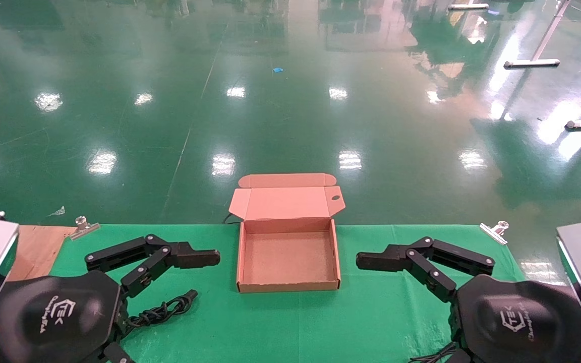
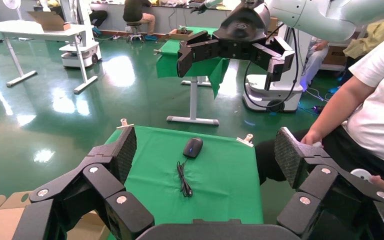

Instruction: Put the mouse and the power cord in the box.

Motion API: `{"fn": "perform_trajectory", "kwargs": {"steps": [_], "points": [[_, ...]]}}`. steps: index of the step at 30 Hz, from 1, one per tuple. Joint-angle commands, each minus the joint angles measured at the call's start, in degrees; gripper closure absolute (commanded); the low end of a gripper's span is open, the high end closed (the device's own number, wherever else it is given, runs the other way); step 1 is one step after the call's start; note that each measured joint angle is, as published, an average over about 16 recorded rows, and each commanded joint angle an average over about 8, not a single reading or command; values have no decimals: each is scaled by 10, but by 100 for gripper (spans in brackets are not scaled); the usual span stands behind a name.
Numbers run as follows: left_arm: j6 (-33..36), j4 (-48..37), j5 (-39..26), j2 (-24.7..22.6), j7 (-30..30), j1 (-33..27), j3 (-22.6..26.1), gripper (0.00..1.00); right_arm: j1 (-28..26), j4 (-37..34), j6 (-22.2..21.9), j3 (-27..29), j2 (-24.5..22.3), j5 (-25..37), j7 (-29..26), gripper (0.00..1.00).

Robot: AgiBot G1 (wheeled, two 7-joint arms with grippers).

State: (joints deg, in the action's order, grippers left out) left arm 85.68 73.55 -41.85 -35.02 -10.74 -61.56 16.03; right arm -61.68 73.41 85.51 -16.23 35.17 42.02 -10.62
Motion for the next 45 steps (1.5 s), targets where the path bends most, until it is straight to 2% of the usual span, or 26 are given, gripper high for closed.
{"fn": "perform_trajectory", "kwargs": {"steps": [1, 24, 28, 32, 36, 45], "points": [[0, 0, 0, 0, 0, 0, 0, 0, 0, 0, 0, 0, 0, 0, 0, 0], [0, 0, -1, 0, 0, 0, 1, 0, 0, 0, 0, 0, 0, 0, 0, 0], [7, 4, -30, 5, -3, -7, 13, 0, -4, 0, 0, -9, 3, 21, 4, 0], [16, 5, -84, 11, -7, -22, 37, 0, -24, 4, 3, -37, 12, 87, 14, 0], [21, -11, -144, 13, -3, -35, 62, 0, -61, 10, 9, -78, 26, 192, 33, 0], [9, -122, -308, -14, 42, -75, 125, 0, -135, -8, 5, -169, 77, 429, 83, 0]]}}
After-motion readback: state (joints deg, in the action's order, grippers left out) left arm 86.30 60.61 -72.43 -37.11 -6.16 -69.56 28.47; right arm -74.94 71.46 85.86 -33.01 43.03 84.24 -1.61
